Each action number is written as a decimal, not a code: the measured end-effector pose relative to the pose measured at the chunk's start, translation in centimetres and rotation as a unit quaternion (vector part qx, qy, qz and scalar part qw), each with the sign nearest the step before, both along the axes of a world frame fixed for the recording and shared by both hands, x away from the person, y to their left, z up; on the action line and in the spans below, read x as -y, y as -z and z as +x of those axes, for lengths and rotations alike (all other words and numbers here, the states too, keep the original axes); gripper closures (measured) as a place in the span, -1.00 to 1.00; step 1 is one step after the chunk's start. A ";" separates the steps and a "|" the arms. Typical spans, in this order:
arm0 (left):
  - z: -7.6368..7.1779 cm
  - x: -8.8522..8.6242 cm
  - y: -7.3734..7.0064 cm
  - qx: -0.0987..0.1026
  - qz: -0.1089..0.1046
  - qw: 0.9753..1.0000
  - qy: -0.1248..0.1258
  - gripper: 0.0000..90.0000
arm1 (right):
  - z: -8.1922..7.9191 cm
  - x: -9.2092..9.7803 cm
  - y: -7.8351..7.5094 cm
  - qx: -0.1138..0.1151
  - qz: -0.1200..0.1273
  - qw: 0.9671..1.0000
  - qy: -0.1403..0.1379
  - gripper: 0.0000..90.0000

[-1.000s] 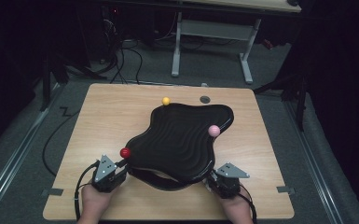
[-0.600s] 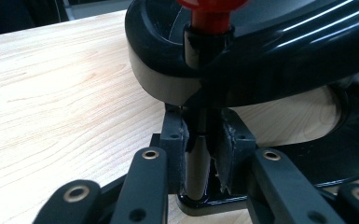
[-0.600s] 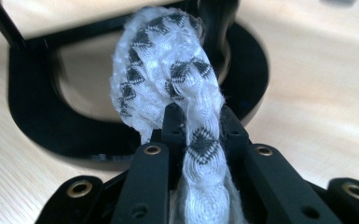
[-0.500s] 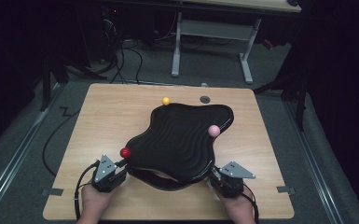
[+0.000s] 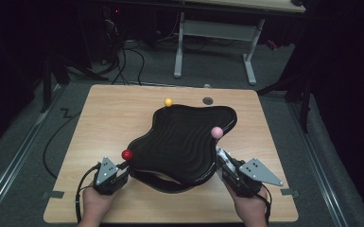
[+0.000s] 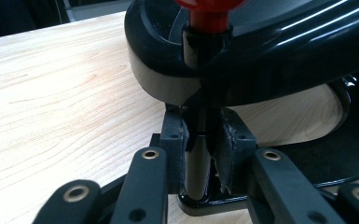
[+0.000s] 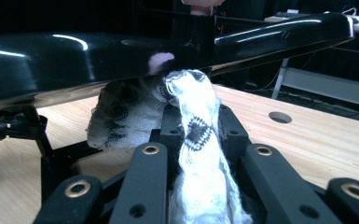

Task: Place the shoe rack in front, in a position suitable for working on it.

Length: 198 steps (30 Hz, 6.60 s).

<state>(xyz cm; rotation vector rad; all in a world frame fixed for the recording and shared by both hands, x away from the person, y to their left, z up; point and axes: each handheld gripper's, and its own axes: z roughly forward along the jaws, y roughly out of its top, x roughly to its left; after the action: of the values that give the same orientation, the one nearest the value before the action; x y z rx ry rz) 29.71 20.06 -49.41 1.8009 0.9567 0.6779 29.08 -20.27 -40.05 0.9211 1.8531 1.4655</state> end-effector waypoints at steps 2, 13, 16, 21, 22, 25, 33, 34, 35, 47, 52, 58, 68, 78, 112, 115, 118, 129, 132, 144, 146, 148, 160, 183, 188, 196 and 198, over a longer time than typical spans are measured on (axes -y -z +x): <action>0.0 0.0 0.0 0.000 0.000 1.000 0.000 0.65 | 0.3 0.2 0.6 -0.006 -0.002 1.000 0.000 0.71; 0.0 0.0 0.0 -0.002 -0.002 1.000 0.000 0.65 | 1.6 0.4 5.8 -0.083 -0.054 0.995 -0.007 0.71; 0.0 0.0 0.0 -0.003 -0.003 1.000 0.000 0.65 | 2.1 0.0 7.8 -0.120 -0.075 0.990 -0.015 0.71; 0.0 -0.1 0.0 -0.002 -0.001 1.000 -0.001 0.65 | 2.8 -0.9 10.9 -0.176 -0.111 0.978 -0.031 0.70; 0.1 -0.1 0.0 -0.003 -0.002 1.000 0.000 0.65 | 2.8 -0.8 10.9 -0.181 -0.103 0.978 -0.031 0.70; 0.1 -0.1 0.0 -0.002 -0.002 1.000 0.001 0.65 | 3.0 -0.2 10.5 -0.176 -0.108 0.978 -0.026 0.70; 0.2 -0.6 0.0 -0.002 -0.004 1.000 -0.008 0.65 | 3.9 4.5 9.3 -0.157 -0.081 0.982 0.072 0.72; 0.2 -0.7 0.0 -0.002 -0.004 1.000 -0.009 0.65 | 4.0 4.9 9.1 -0.151 -0.074 0.982 0.088 0.72; 0.2 -0.7 0.0 -0.002 -0.004 1.000 -0.009 0.65 | 4.0 4.9 9.1 -0.151 -0.074 0.982 0.088 0.72; 0.2 -0.9 0.0 0.001 -0.002 1.000 -0.012 0.65 | 4.2 -0.8 8.9 -0.113 -0.093 0.989 -0.016 0.72; 0.5 -1.2 0.0 0.000 -0.004 1.000 -0.015 0.65 | 3.4 -1.2 8.6 -0.113 -0.094 0.988 -0.038 0.74; 1.7 -1.3 0.2 0.003 -0.010 1.000 -0.023 0.65 | 1.6 -1.4 8.7 -0.108 -0.108 0.987 -0.054 0.74; 2.4 -1.0 0.2 0.005 -0.008 0.999 -0.030 0.65 | 0.4 0.2 3.1 -0.046 -0.030 0.998 -0.012 0.73; 2.1 -0.9 0.2 0.004 -0.007 0.999 -0.032 0.65 | -0.2 -0.7 2.7 -0.044 -0.039 0.997 -0.041 0.73; 2.0 -1.1 0.2 0.004 -0.012 0.999 -0.029 0.65 | -1.8 -0.9 0.2 -0.034 0.003 0.999 -0.030 0.73; 2.0 -1.1 0.2 0.003 -0.012 0.999 -0.029 0.65 | -1.4 -1.0 1.2 -0.051 -0.003 0.998 -0.031 0.73; 2.0 -1.1 0.2 0.003 -0.013 0.999 -0.029 0.65 | -0.9 -1.2 2.9 -0.075 -0.019 0.997 -0.029 0.73; 2.0 -0.9 0.2 0.000 -0.020 0.999 -0.034 0.62 | 1.8 -1.5 10.7 -0.214 -0.087 0.972 -0.045 0.73; 2.1 -0.5 0.3 0.000 -0.021 0.999 -0.028 0.62 | 1.7 -1.4 10.3 -0.204 -0.104 0.973 -0.039 0.73; 5.2 3.6 0.4 0.010 -0.021 1.000 -0.006 0.56 | 0.7 2.0 10.1 -0.206 -0.092 0.974 0.004 0.73; 5.1 3.6 0.4 0.008 -0.017 1.000 -0.006 0.48 | 0.7 2.1 10.1 -0.205 -0.094 0.974 0.003 0.73; 4.1 3.0 0.4 0.013 -0.017 1.000 -0.015 0.44 | 0.8 2.0 10.1 -0.201 -0.099 0.975 0.002 0.73; -0.1 2.4 1.4 -0.007 0.016 1.000 -0.009 0.33 | 2.2 -2.4 10.0 -0.190 -0.122 0.972 -0.058 0.73; -3.2 7.4 -1.0 0.029 0.001 0.997 0.072 0.23 | 1.0 -7.9 9.4 -0.133 -0.150 0.972 -0.122 0.71; -1.8 9.4 -1.4 0.046 0.004 0.997 0.067 0.20 | 0.3 -5.3 9.7 -0.131 -0.155 0.975 -0.087 0.71; -0.3 10.3 -2.0 0.039 -0.004 0.998 0.049 0.65 | -1.1 -3.1 9.7 -0.123 -0.160 0.978 -0.055 0.70; -0.5 10.5 -2.1 0.042 0.008 0.998 0.052 0.65 | -1.2 -2.9 9.6 -0.124 -0.157 0.978 -0.053 0.73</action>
<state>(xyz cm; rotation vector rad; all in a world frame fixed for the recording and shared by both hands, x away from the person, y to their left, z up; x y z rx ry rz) 29.23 9.52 -47.28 1.8082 0.7987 0.6904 27.92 -17.41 -49.66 0.8888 2.2677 1.1088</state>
